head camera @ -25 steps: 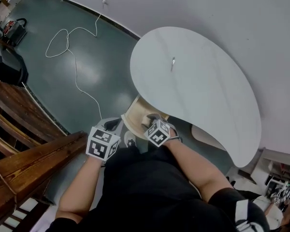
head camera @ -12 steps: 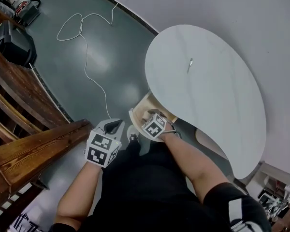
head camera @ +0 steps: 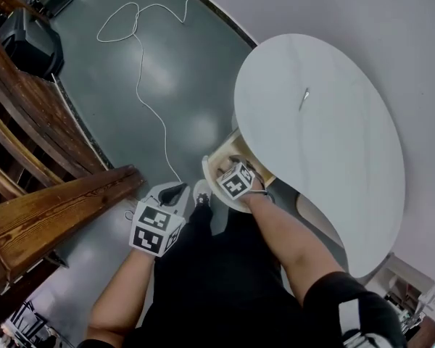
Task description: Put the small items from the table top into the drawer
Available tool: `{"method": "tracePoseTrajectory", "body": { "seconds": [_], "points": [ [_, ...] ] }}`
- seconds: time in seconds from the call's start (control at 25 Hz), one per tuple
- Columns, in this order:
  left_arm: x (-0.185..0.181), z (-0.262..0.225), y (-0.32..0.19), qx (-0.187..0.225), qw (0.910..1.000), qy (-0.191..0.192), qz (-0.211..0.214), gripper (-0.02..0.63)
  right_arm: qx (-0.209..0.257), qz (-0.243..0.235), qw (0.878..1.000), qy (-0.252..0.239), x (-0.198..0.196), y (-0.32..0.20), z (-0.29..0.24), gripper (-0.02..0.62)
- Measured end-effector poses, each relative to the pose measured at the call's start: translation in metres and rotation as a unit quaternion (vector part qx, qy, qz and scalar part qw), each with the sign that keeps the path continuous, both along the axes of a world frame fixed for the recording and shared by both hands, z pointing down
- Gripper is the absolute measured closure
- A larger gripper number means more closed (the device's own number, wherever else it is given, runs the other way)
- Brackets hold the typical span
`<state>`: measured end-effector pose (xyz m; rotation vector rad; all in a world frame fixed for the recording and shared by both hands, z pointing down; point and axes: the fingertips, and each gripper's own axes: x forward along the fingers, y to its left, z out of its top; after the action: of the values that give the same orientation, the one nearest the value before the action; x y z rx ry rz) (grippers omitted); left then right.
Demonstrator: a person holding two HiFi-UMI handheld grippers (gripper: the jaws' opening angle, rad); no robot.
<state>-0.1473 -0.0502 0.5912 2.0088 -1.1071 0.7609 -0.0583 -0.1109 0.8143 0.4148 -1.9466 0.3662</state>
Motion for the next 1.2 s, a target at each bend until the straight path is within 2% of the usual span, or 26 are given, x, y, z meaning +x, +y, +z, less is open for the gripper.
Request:
{"method": "tracePoseTrajectory", "body": {
  "seconds": [0.28, 0.4, 0.6, 0.76, 0.84, 0.92, 1.04, 1.2],
  "points": [
    [0.005, 0.002, -0.005, 0.003, 0.9999, 0.006, 0.009, 0.592, -0.010, 0.012, 1.000, -0.007, 0.008, 0.015, -0.013, 0.376],
    [0.013, 0.000, -0.013, 0.008, 0.9998, 0.007, 0.019, 0.592, 0.001, 0.015, 1.000, -0.017, 0.013, 0.019, -0.028, 0.380],
    [0.030, -0.011, -0.026, 0.027, 0.9988, 0.011, 0.039, 0.592, 0.007, 0.054, 0.997, -0.058, 0.025, 0.017, -0.064, 0.412],
    [0.038, -0.018, -0.033, 0.040, 0.9977, 0.011, 0.054, 0.592, 0.013, 0.087, 0.991, -0.105, 0.031, 0.018, -0.101, 0.480],
    [0.042, -0.023, -0.036, 0.045, 0.9972, 0.013, 0.057, 0.592, 0.026, 0.098, 0.985, -0.138, 0.031, 0.015, -0.126, 0.545],
    [0.048, -0.029, -0.039, 0.051, 0.9967, 0.017, 0.061, 0.592, 0.041, 0.111, 0.978, -0.170, 0.033, 0.011, -0.151, 0.581],
    [0.057, -0.037, -0.043, 0.060, 0.9956, 0.019, 0.069, 0.592, 0.052, 0.130, 0.971, -0.194, 0.040, 0.009, -0.182, 0.586],
    [0.064, -0.045, -0.049, 0.072, 0.9943, 0.024, 0.075, 0.592, 0.064, 0.159, 0.964, -0.202, 0.053, -0.001, -0.211, 0.588]
  ]
}}
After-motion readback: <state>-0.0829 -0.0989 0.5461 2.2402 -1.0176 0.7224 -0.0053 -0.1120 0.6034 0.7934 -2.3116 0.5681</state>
